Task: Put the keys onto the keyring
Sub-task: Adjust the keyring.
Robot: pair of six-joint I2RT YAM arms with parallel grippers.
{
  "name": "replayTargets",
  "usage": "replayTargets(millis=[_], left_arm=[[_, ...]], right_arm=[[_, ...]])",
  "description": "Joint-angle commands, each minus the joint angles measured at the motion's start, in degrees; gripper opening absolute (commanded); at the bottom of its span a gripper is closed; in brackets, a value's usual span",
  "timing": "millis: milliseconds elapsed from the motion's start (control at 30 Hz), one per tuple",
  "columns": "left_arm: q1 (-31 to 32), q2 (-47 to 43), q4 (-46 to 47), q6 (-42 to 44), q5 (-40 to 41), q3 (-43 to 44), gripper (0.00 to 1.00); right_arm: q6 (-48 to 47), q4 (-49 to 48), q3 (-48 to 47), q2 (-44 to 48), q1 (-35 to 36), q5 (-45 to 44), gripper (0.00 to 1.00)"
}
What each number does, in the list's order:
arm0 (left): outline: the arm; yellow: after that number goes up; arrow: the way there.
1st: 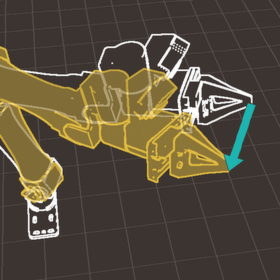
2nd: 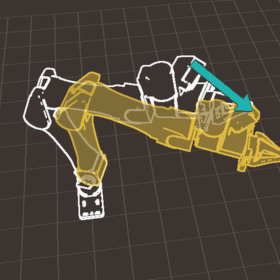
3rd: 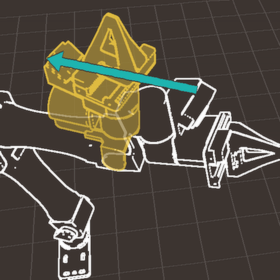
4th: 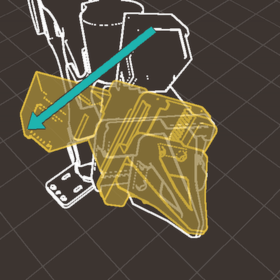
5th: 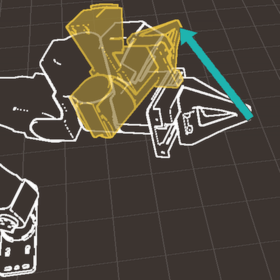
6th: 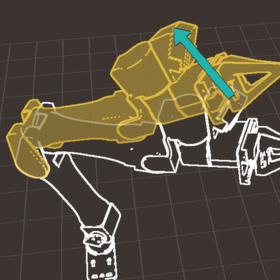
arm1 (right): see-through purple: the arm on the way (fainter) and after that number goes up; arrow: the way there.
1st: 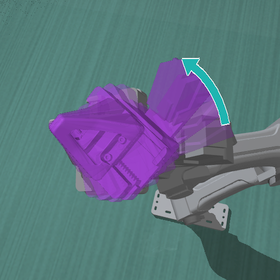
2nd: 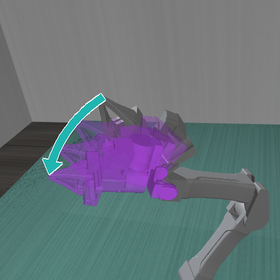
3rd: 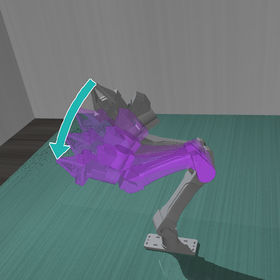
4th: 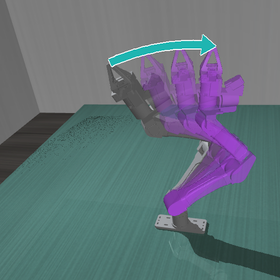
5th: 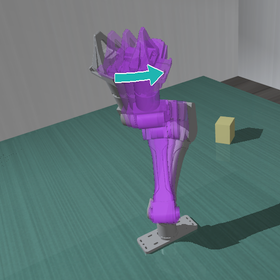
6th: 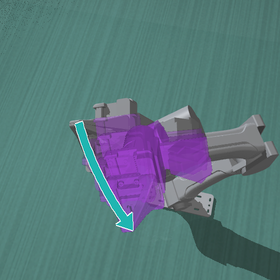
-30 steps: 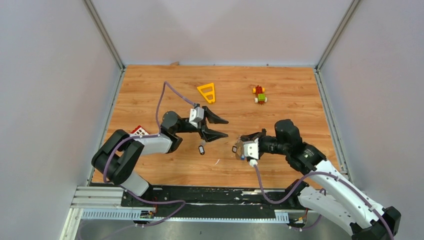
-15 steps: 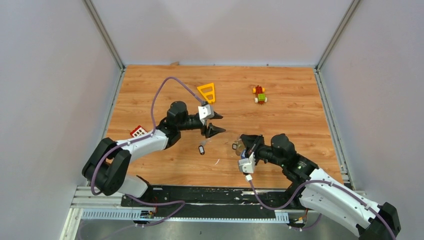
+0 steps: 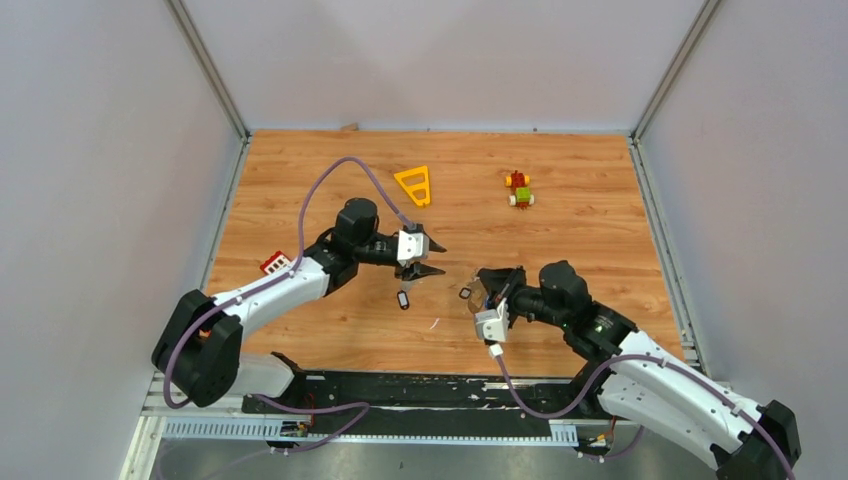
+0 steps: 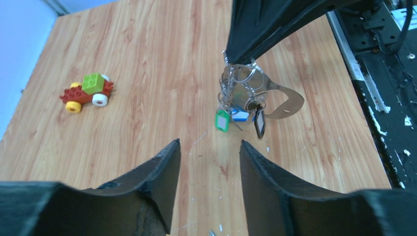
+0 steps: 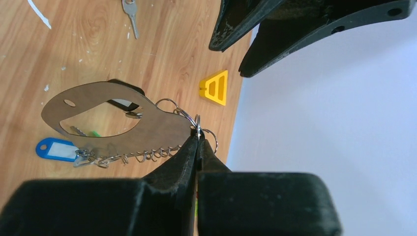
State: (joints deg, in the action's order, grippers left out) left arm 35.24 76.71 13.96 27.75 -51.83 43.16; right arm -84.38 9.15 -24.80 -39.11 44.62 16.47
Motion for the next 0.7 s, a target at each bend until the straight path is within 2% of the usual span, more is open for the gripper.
replayTargets(millis=[0,100,367,667], left_arm=[[2.5,-2.0,-11.6,11.6,-2.0,5.7,0.52],[4.8,-1.9,-15.4,13.6,-0.2,7.5,0.47],[6.6,-2.9,-10.5,10.9,1.4,7.2,0.42],[8.0,-2.6,-6.6,9.8,3.3,6.6,0.35]], right_arm=[[6.4,5.1,-8.3,-3.6,0.4,3.3,0.0],[11.2,8.7,-12.5,-6.7,0.3,4.6,0.0],[21.6,13.4,-19.9,-12.6,-2.2,10.3,0.0],[25.8,14.1,-21.5,-14.9,-4.0,13.7,0.0]])
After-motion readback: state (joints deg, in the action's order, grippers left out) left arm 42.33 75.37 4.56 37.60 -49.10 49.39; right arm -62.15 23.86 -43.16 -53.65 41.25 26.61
